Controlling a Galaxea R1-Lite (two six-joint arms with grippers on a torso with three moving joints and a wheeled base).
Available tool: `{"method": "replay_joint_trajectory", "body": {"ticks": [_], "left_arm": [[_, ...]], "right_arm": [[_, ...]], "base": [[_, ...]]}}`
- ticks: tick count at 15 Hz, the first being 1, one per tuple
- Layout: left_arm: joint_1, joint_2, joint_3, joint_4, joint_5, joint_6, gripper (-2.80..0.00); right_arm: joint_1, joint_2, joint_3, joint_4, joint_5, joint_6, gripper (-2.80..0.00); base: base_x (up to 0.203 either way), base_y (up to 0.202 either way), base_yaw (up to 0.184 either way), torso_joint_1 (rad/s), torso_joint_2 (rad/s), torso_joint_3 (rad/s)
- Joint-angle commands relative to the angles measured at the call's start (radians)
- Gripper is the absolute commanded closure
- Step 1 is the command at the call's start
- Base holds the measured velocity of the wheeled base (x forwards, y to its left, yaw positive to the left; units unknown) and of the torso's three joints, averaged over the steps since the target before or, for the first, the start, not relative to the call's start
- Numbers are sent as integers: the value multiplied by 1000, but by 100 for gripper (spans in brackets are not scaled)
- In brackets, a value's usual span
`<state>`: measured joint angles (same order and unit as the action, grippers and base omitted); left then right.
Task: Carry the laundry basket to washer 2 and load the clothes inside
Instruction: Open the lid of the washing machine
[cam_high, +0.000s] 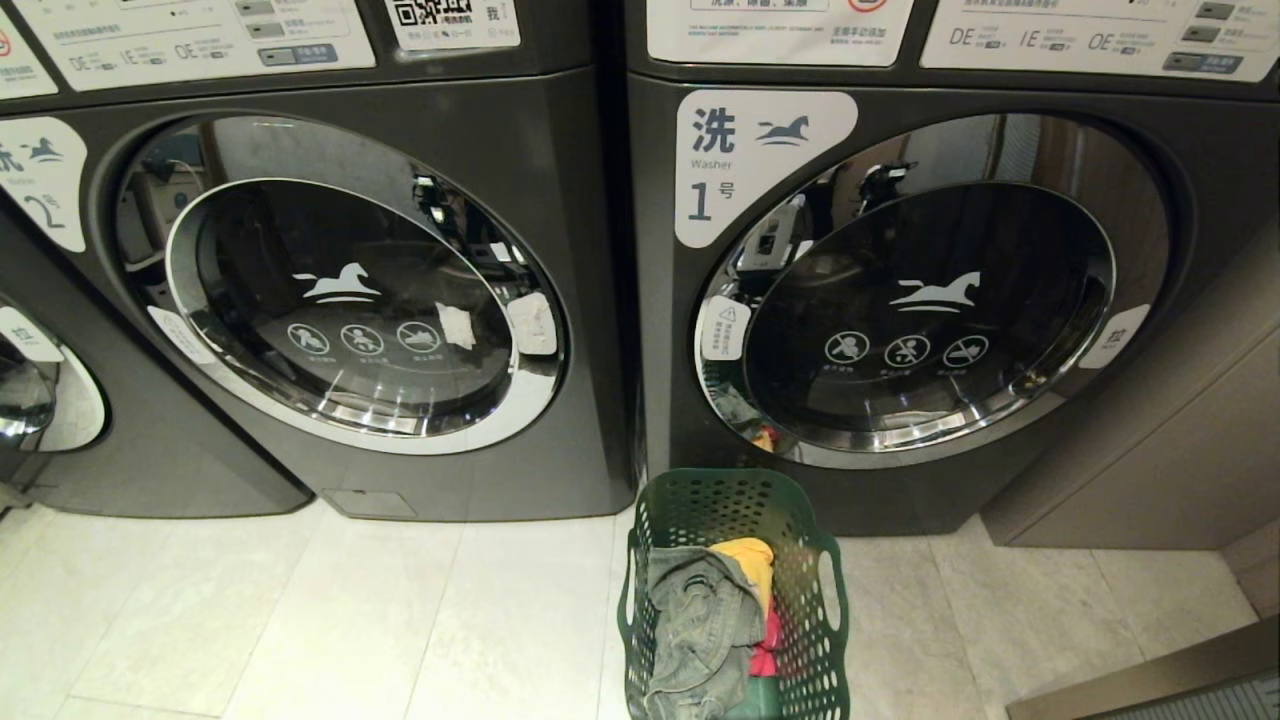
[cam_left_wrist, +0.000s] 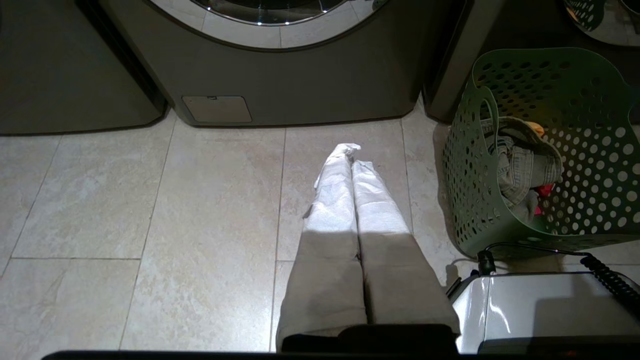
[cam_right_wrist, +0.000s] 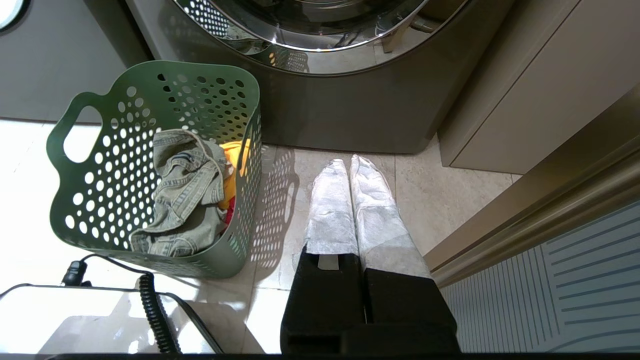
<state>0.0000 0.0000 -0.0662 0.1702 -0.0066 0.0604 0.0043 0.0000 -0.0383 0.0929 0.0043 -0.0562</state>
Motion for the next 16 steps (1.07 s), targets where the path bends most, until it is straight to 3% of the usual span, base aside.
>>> {"method": "replay_joint_trajectory", "body": {"ticks": [1,16], "left_arm": [[0,0,0,-1,1,-7,0],[0,2,2,0,0,1,0]], "right_arm": [[0,0,1,1,0,-1,0],[0,1,0,1,0,6,0]], "base": [[0,0,0,0,0,0],[0,0,0,0,0,0]]}}
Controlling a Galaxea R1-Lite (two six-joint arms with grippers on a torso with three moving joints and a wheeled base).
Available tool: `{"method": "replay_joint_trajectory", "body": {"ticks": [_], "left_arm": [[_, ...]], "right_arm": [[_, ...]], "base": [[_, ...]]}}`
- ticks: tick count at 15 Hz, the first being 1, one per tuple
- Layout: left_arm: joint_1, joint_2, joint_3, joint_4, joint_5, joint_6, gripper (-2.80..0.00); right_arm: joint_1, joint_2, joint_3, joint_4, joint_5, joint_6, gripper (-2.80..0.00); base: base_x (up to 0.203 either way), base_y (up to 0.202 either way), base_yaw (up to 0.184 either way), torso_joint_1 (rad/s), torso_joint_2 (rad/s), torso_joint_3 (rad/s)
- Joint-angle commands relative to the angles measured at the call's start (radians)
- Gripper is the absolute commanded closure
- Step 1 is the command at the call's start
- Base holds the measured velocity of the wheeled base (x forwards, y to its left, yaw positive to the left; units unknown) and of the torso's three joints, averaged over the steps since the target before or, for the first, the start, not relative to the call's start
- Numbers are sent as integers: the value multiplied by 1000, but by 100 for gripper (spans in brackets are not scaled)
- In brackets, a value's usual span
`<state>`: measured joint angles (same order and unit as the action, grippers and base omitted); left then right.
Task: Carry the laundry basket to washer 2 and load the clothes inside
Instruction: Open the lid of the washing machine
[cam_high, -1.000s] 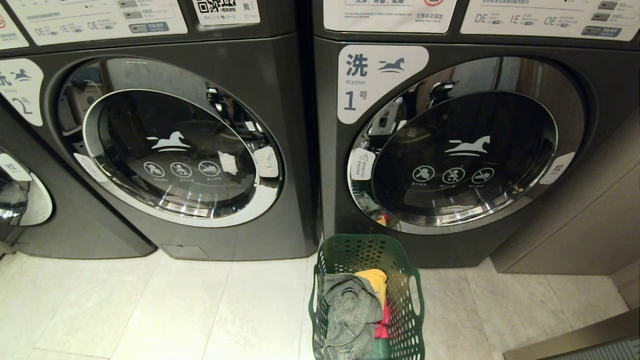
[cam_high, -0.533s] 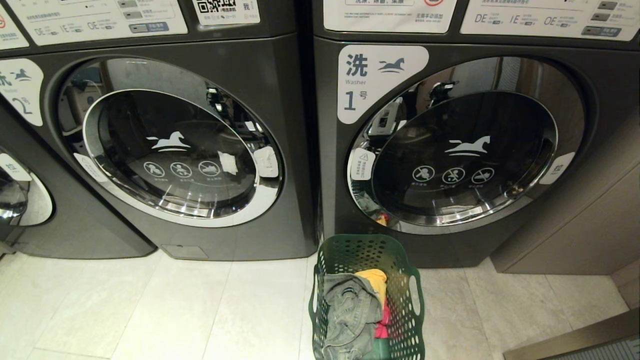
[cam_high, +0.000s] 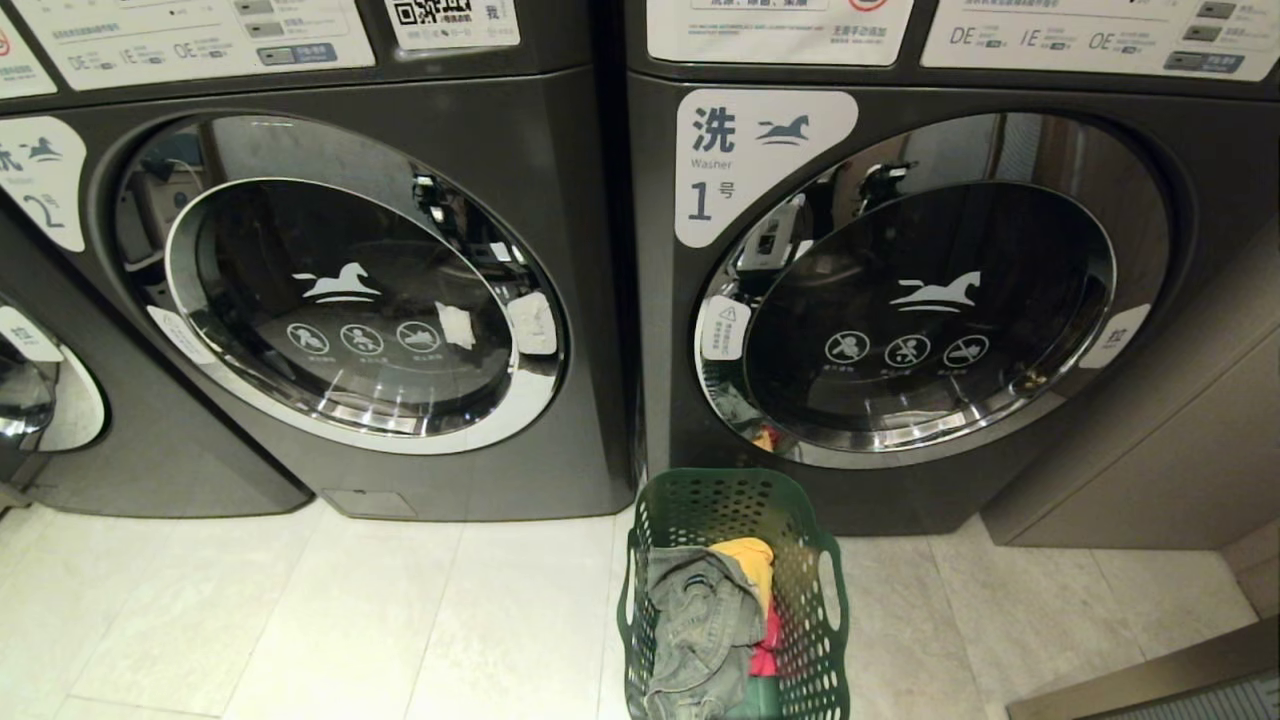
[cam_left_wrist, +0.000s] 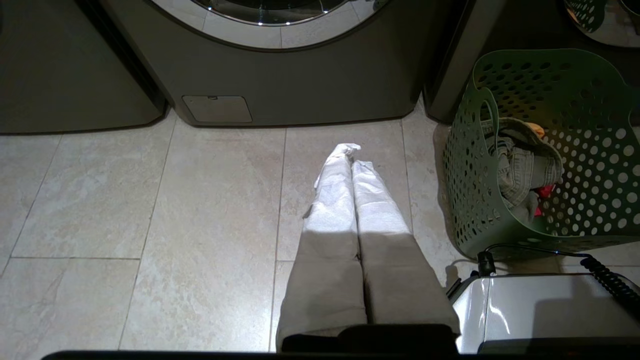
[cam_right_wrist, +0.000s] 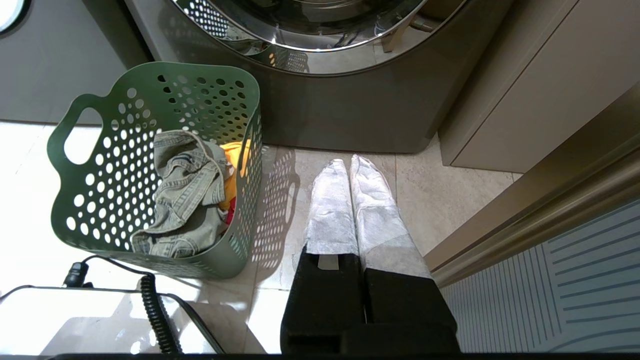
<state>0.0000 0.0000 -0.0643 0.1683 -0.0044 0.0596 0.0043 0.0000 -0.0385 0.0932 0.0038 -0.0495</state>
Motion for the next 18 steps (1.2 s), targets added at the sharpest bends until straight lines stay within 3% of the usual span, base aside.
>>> {"method": "replay_joint_trajectory", "body": {"ticks": [1,12,14,16,18], "left_arm": [[0,2,0,1,-2,3,0],[0,0,-2,2,-5,2,0],[-1,0,1,-7,-9,32,0],[-1,3,-91,-26,-13,36,0],[-2,50,-268,-7,-38,35,0]], "right_arm": [[0,2,0,0,1,-1,0],[0,1,2,0,1,-7,0],[0,1,2,0,1,-6,0],[0,0,2,0,1,-7,0],[0,2,2,0,1,-9,0]], "base": [[0,0,0,-2,4,-95],[0,0,0,2,2,-89],[0,0,0,0,0,0],[0,0,0,0,0,0],[0,0,0,0,0,0]]}}
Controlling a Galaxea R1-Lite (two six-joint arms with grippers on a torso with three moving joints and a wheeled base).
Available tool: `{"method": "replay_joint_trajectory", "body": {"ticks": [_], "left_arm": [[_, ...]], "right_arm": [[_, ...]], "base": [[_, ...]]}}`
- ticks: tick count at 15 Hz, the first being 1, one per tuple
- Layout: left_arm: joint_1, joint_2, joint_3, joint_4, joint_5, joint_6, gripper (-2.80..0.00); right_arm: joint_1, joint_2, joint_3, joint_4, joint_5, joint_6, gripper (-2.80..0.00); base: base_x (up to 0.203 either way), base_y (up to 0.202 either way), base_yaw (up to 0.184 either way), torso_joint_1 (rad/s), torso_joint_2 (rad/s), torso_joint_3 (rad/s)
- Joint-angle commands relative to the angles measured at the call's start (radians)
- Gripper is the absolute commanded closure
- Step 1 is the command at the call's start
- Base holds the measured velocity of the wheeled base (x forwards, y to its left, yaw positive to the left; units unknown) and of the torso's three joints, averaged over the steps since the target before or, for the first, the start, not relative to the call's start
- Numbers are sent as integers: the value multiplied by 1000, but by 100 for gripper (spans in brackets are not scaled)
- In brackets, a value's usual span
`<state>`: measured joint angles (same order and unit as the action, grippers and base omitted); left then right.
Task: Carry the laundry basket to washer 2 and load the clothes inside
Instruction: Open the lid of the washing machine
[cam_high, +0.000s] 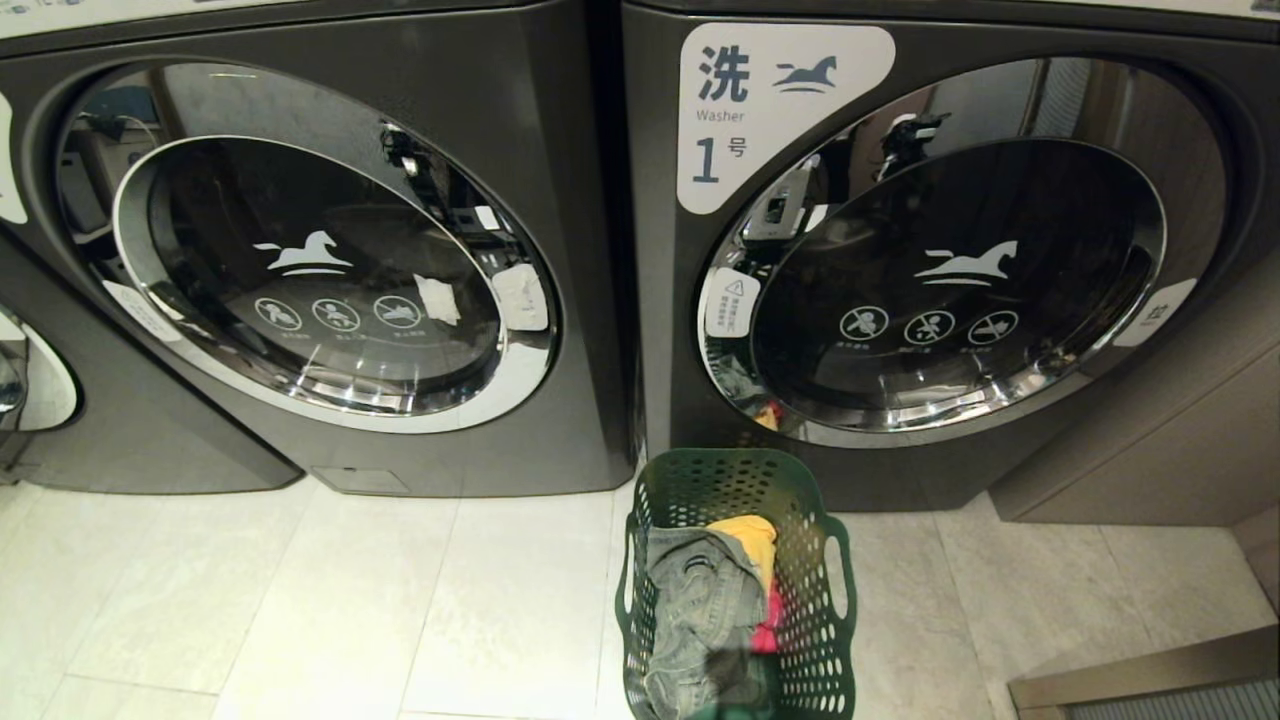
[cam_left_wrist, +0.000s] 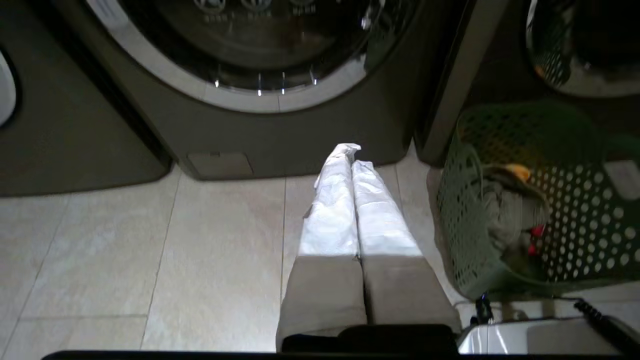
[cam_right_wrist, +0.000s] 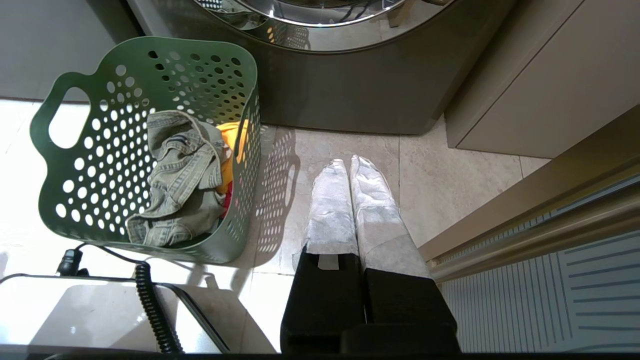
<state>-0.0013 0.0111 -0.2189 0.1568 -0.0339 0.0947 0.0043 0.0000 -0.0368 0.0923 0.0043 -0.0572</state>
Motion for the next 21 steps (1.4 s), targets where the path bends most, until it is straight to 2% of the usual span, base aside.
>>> {"method": "replay_joint_trajectory", "body": {"ticks": [1,5,8,9,12,15,16,21], "left_arm": [[-2,108,-210,24,-23,-7,0],[-7,519,-451,52,-82,-63,0],[-8,823,-509,-6,-191,-133,0],[-8,911,-502,-55,-240,-153,-280],[-8,1154,-473,-262,-362,-185,-280],[-1,1344,-449,-573,-559,-201,-280],[0,1391,-435,-677,-605,-201,-280],[13,1614,-413,-1175,-642,-188,-280]], "right_arm": [[0,0,0,1,0,0,0],[0,0,0,1,0,0,0],[0,1,-1,1,-1,3,0],[0,1,-1,1,-1,4,0],[0,1,0,1,0,1,0],[0,2,-2,1,0,8,0],[0,0,-2,1,0,8,0],[0,2,-2,1,0,8,0]], "base": [[0,0,0,0,0,0],[0,0,0,0,0,0],[0,0,0,0,0,0],[0,0,0,0,0,0],[0,0,0,0,0,0],[0,0,0,0,0,0],[0,0,0,0,0,0],[0,0,0,0,0,0]]}}
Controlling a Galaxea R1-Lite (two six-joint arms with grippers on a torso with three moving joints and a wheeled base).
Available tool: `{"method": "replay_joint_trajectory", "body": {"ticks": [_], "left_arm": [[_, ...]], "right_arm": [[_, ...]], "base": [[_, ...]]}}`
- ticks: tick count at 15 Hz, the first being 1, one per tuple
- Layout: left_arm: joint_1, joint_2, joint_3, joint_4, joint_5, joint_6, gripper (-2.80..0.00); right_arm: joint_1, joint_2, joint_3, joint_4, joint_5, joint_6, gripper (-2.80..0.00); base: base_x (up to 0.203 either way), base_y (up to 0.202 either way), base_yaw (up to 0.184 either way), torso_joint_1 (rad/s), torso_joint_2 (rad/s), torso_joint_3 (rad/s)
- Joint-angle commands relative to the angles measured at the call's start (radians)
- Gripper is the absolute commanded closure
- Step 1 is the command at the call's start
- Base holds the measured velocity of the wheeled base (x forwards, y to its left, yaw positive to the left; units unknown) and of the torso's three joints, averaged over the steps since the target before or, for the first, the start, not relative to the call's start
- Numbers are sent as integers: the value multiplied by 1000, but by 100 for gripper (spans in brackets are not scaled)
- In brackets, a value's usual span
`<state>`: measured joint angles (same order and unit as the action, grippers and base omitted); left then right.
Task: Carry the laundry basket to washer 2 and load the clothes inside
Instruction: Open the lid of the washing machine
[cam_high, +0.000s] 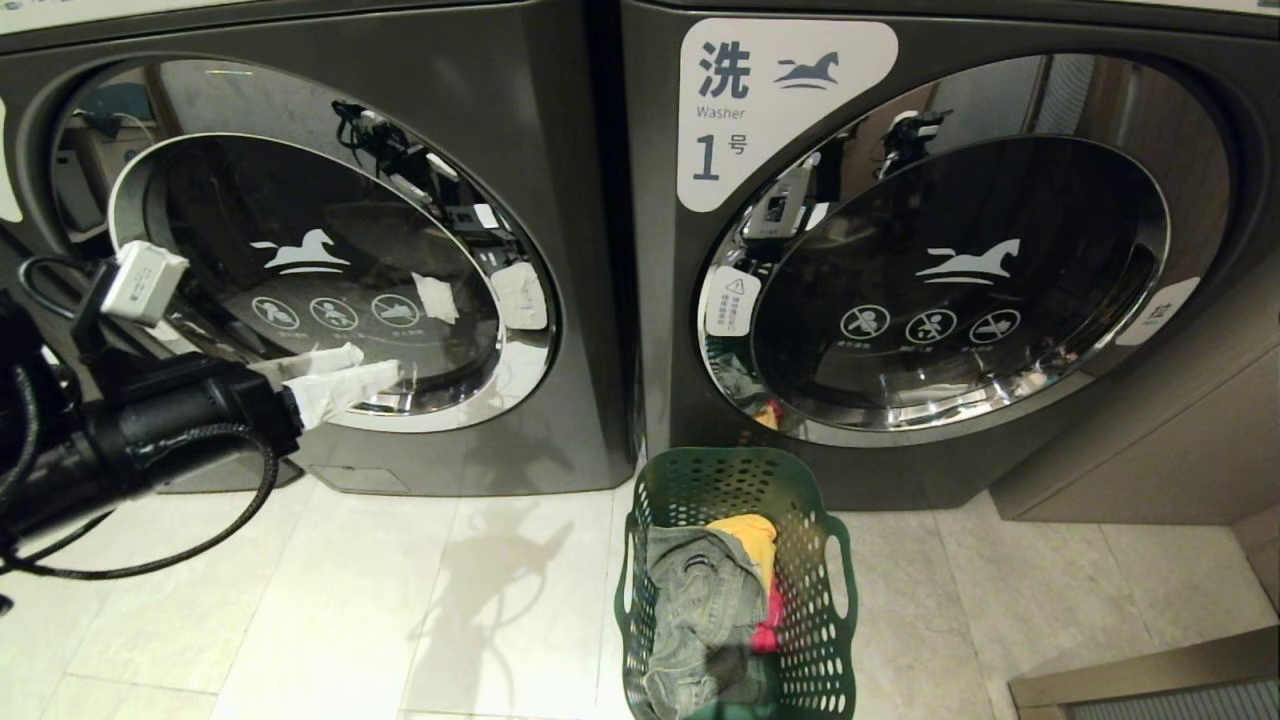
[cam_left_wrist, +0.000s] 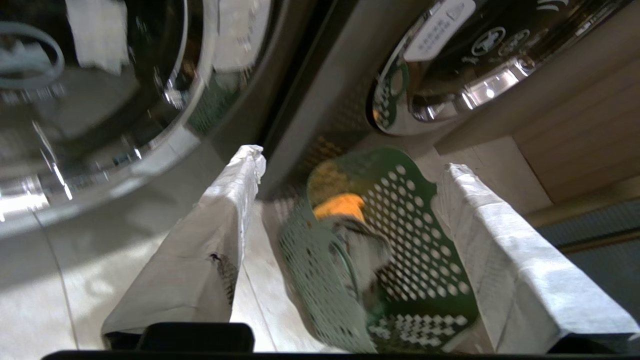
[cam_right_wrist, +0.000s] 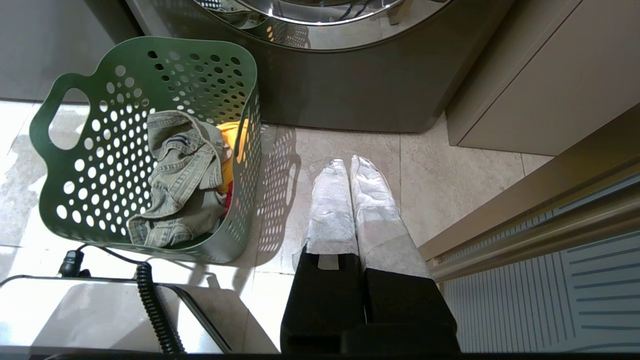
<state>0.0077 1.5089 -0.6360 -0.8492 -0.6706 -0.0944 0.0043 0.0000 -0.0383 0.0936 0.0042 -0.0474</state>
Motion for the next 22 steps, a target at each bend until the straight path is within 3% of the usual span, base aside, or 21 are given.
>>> {"method": "replay_joint_trajectory", "body": {"ticks": [1,4,9,12,17,22], "left_arm": [[5,157,2,-275,-7,3,-280],[-10,261,15,-392,-10,41,-280],[-14,467,48,-635,-134,76,-280],[-25,584,-43,-678,-187,123,-280],[-49,660,-198,-681,-175,199,-280],[-45,689,-258,-681,-67,209,-280]], "right_arm": [[0,0,0,0,0,0,0],[0,0,0,0,0,0,0],[0,1,0,0,0,0,0],[0,0,0,0,0,0,0],[0,0,0,0,0,0,0],[0,1,0,0,0,0,0]], "base": [[0,0,0,0,0,0],[0,0,0,0,0,0],[0,0,0,0,0,0],[0,0,0,0,0,0],[0,0,0,0,0,0],[0,0,0,0,0,0]]}}
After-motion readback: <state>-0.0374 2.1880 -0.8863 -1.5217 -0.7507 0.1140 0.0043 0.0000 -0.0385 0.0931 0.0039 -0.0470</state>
